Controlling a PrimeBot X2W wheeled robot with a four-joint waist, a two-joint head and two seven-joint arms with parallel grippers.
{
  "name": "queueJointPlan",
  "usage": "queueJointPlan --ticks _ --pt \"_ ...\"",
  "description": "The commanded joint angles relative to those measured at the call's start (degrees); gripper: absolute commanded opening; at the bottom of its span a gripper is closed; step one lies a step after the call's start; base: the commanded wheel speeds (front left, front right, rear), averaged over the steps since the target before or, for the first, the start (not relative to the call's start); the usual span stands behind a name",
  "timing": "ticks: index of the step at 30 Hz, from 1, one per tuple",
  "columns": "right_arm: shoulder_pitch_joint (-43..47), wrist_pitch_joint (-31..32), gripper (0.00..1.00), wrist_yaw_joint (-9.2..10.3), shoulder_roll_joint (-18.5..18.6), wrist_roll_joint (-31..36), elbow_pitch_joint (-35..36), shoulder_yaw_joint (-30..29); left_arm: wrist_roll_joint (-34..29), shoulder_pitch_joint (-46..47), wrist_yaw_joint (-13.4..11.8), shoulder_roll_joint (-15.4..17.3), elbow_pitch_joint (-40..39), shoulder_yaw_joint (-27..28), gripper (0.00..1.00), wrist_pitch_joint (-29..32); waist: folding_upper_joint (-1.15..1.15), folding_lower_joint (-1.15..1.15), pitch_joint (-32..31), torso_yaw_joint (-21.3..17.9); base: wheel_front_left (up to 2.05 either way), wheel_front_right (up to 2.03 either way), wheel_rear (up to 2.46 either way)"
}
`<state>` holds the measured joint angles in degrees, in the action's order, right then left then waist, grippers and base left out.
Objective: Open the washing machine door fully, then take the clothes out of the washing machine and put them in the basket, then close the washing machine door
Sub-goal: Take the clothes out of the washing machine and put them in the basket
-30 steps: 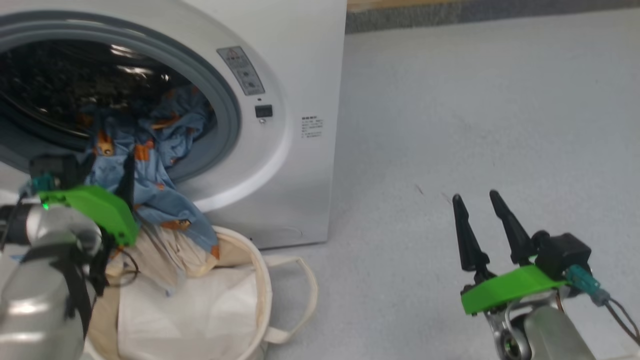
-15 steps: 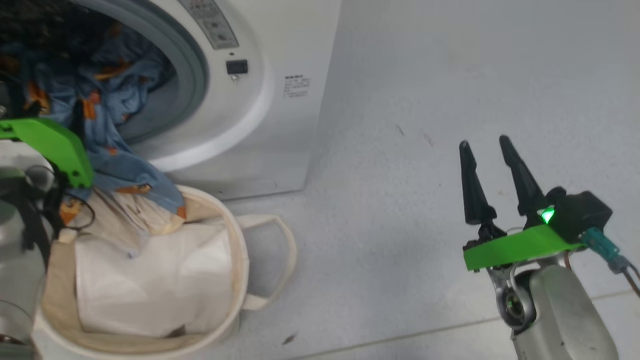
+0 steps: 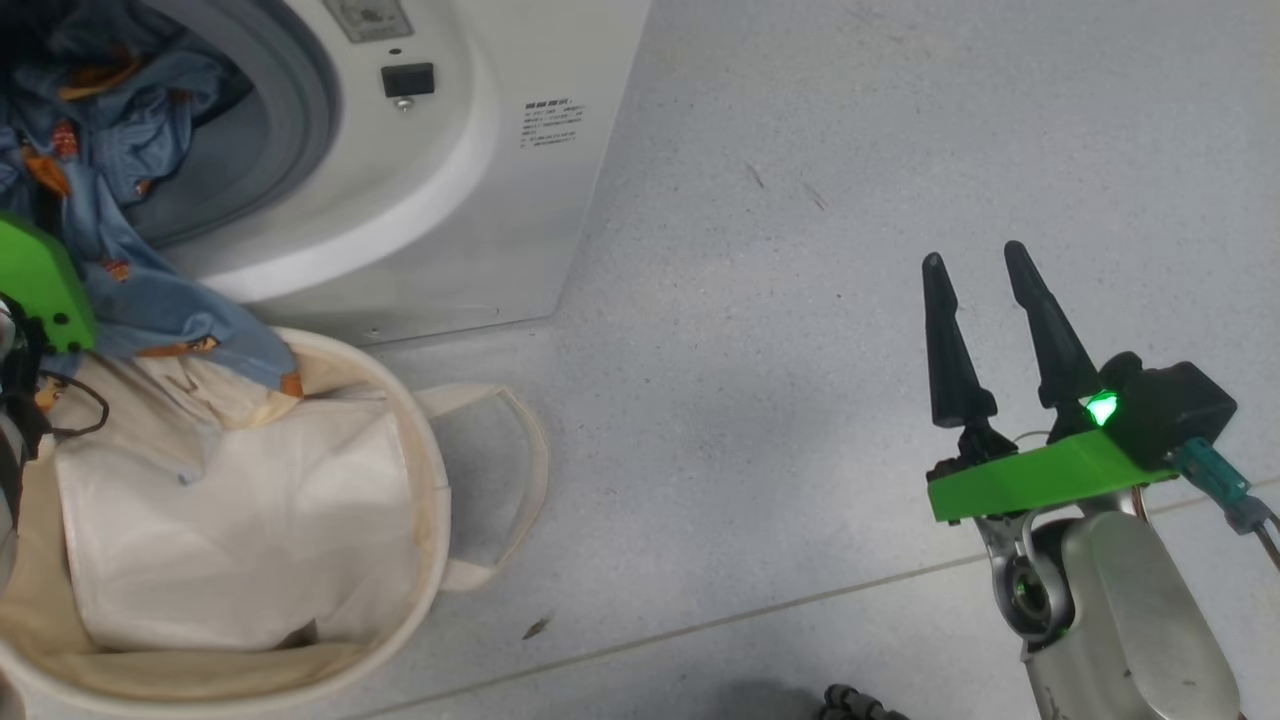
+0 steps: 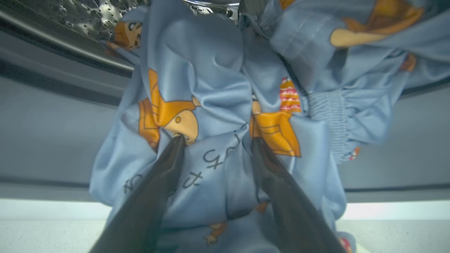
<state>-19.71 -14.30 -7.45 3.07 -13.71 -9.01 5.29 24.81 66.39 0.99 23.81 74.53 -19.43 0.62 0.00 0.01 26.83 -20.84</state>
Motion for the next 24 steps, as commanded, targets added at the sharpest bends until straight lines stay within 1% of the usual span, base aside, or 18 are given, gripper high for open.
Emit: queueJointPlan --ticks 1,3,4,5,8,13,19,24 --pt "-0.6 -0.7 1.00 -0.03 -0.2 -0.1 2.0 0.9 -0.1 2.2 -0.8 3.5 -0.7 0.9 1.00 0.3 0.00 -0.01 0.5 -0.1 0.00 0.00 0.00" --pt "-0.7 -0.7 1.00 -0.03 -0.2 0.0 2.1 0.9 0.2 2.1 -1.1 3.4 -0.7 1.0 1.00 0.8 0.00 -0.01 0.9 -0.2 0.00 0.00 0.00" --pt "-0.7 -0.7 1.00 -0.03 -0.2 0.0 2.1 0.9 0.5 2.0 -0.9 3.3 -0.7 1.1 0.79 1.3 0.00 -0.01 1.0 -0.2 0.00 0.00 0.00" --pt "-0.8 -0.7 1.00 -0.03 -0.2 0.0 2.1 1.0 0.7 1.9 -0.7 3.4 -0.7 1.2 0.00 1.6 0.00 -0.01 1.1 -0.2 0.00 0.00 0.00" --pt "-0.8 -0.7 1.00 -0.03 -0.2 0.1 2.0 0.9 1.0 1.7 -0.7 3.5 -0.6 1.2 0.00 1.0 0.00 -0.01 1.2 -0.1 0.00 0.00 0.00" --pt "-0.5 -0.7 1.00 -0.03 -0.2 0.3 1.9 0.4 1.8 1.4 -0.2 2.8 -0.6 1.4 0.00 -1.8 0.00 -0.01 0.6 0.5 0.00 0.00 0.00" --pt "0.1 -0.7 1.00 -0.03 -0.2 0.5 1.5 -0.1 3.9 0.2 1.3 0.4 -0.6 2.7 0.00 -5.9 0.00 -0.01 -1.5 2.2 0.00 0.00 0.00" --pt "0.8 -0.7 1.00 -0.03 -0.2 0.6 0.5 -0.3 5.2 -2.0 2.5 -1.8 -0.6 3.3 0.00 -11.2 0.00 -0.01 -4.6 4.2 0.00 0.00 0.00"
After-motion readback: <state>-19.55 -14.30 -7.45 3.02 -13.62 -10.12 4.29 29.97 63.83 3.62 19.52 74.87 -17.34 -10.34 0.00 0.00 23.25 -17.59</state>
